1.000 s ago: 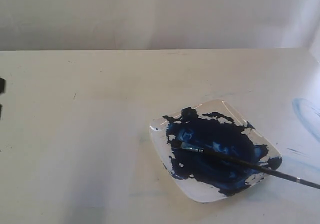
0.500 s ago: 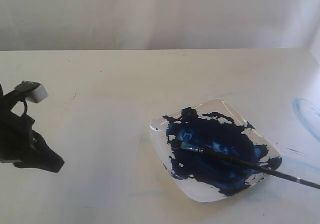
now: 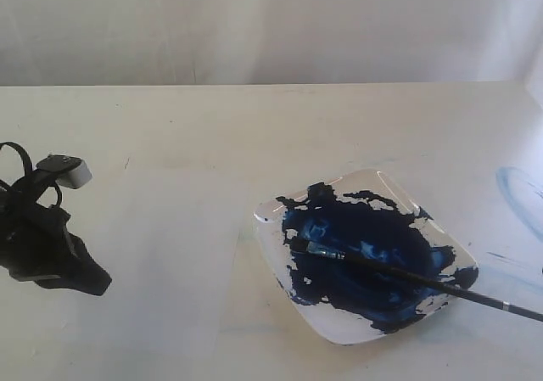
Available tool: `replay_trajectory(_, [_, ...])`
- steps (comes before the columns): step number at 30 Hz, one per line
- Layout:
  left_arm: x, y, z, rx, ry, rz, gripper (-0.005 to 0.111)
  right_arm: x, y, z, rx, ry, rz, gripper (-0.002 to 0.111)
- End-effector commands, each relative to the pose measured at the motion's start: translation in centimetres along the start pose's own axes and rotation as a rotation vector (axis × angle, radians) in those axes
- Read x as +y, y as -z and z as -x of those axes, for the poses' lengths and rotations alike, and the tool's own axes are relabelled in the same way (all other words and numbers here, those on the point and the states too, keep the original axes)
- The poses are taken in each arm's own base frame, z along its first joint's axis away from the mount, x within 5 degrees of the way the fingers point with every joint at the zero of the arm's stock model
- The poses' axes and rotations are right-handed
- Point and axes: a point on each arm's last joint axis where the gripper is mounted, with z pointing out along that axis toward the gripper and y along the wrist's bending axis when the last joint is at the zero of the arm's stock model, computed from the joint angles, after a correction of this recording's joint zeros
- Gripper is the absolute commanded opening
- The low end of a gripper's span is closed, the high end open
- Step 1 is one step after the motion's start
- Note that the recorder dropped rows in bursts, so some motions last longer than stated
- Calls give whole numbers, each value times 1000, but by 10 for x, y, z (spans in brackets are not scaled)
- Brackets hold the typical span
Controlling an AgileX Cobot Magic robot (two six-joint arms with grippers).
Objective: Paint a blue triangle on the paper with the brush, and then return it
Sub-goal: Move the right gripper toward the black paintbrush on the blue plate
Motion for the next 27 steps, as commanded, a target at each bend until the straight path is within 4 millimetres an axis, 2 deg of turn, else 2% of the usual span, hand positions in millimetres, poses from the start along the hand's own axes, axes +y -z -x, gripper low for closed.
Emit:
replay_trajectory(1, [3,-5,-1,13,21,-22,0,1,0,1,-4,13,5,0])
replay_trajectory(17, [15,-25,-11,120,38,-47,0,0,0,-4,43,-28,1,0])
replay_trajectory(27, [16,-25,-14,144,10,-32,0,-1,0,-5,58,-29,-9,0])
